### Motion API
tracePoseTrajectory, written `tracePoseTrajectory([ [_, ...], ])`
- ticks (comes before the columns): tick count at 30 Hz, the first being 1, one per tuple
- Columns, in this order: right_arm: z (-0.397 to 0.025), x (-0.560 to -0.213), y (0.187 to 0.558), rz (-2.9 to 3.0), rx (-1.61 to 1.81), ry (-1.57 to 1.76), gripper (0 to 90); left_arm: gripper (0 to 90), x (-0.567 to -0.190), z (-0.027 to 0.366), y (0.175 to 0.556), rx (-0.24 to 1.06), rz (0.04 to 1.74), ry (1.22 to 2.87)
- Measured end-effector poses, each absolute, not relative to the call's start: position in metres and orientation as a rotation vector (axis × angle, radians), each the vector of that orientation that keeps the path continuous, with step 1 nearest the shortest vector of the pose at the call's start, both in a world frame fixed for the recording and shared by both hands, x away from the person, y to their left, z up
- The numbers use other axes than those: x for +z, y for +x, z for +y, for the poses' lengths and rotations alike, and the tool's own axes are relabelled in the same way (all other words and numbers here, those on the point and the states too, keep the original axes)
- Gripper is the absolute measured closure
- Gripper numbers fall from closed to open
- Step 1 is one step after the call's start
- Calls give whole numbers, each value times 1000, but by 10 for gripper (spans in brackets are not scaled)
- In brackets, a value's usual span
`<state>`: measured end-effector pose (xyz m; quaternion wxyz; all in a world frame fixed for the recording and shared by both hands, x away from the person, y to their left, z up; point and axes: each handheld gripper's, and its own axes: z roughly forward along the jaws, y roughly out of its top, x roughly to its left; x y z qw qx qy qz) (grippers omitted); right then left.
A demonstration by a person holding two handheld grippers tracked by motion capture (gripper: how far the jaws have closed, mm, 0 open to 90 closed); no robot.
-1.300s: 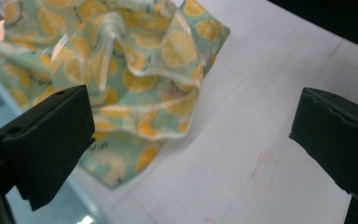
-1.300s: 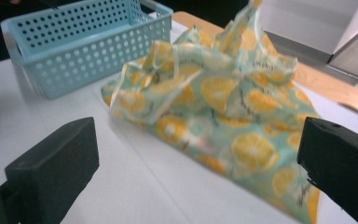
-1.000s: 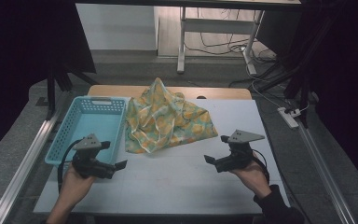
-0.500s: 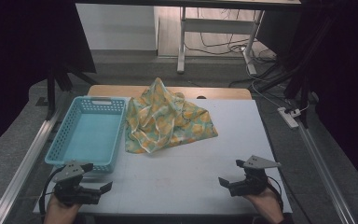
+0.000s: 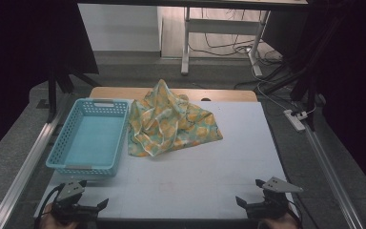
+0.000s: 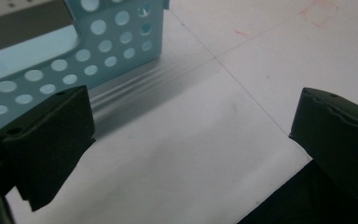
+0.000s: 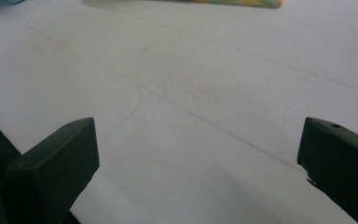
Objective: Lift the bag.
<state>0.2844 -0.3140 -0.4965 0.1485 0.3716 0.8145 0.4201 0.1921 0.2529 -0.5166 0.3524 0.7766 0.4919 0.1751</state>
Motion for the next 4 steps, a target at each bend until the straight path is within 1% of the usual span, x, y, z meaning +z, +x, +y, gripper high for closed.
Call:
tracePoseTrajectory([
  [4,-314,-497,283,2354,1192,1066,0,0,-517,253,194,433,1294,2015],
])
